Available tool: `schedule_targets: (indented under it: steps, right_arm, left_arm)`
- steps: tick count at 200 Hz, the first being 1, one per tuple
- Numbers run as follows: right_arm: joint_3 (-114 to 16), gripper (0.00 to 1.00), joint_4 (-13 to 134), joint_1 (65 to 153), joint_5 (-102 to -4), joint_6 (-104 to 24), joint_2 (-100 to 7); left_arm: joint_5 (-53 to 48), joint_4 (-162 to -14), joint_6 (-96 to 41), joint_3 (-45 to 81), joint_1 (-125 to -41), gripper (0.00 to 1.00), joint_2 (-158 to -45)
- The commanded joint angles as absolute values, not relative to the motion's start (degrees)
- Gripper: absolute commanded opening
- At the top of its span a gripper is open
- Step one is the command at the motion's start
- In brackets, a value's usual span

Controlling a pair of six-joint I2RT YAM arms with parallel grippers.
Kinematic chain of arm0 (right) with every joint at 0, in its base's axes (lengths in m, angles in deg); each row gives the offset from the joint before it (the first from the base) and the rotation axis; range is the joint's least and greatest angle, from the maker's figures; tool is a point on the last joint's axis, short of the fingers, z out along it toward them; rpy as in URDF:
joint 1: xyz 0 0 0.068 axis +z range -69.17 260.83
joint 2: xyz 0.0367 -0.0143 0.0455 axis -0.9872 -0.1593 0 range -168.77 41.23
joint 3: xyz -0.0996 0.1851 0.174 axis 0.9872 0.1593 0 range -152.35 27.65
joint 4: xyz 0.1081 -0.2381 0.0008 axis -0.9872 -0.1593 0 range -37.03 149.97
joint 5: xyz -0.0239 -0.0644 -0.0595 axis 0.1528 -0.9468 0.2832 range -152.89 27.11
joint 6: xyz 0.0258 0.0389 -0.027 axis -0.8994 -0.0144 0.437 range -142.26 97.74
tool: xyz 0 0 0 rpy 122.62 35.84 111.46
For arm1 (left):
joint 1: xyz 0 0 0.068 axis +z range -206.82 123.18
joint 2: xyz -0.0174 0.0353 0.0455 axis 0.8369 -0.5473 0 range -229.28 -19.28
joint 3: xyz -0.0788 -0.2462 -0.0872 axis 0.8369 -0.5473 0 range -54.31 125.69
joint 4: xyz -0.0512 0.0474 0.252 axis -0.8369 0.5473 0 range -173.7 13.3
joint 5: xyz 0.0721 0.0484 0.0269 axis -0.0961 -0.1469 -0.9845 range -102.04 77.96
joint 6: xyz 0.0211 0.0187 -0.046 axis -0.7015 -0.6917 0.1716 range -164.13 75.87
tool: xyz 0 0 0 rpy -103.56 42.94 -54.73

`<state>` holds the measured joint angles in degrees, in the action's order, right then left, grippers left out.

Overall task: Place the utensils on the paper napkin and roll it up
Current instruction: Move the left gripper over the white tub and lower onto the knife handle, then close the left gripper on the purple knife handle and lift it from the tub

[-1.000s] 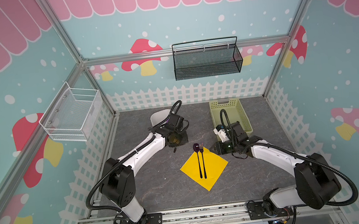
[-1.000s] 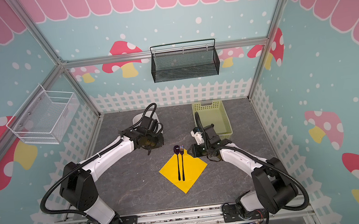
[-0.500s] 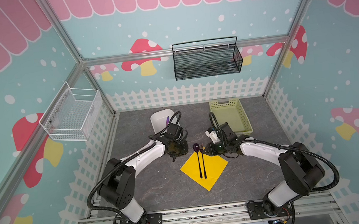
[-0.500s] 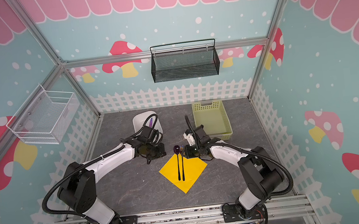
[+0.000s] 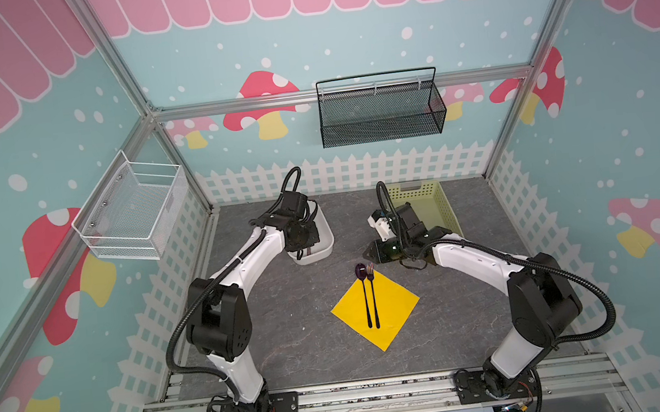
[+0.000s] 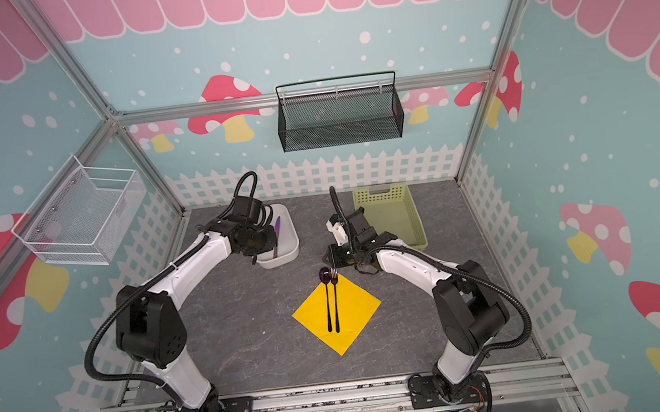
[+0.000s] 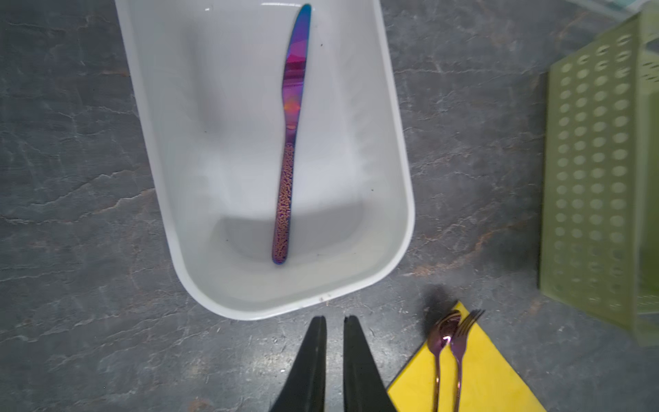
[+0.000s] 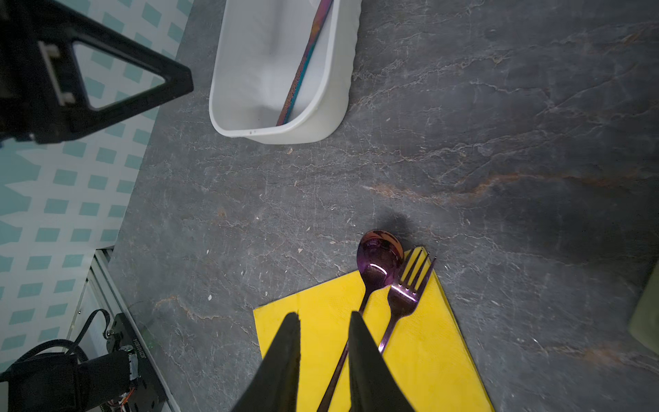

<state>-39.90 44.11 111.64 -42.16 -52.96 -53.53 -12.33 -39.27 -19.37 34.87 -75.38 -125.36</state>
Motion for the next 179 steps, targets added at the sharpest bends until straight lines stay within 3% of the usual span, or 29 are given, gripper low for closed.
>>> schedule_targets:
  steps: [1, 107, 179]
  right_arm:
    - [-41.83, 0.27, 40.63, 112.03, -43.21, -51.02, -54.93]
    - [-44.30, 0.28, 37.44, 111.99, -43.91, -51.01, -54.70]
    - [-44.77, 0.30, 36.59, 112.01, -44.79, -51.00, -54.18]
  left_arm:
    - [-16.83, -32.56, -23.69, 40.13, -74.46, 0.16, -131.32]
    - [-11.53, -24.23, -26.79, 61.78, -70.69, 0.26, -153.50]
    - [-11.18, -20.88, -26.96, 69.08, -70.84, 0.28, -160.73]
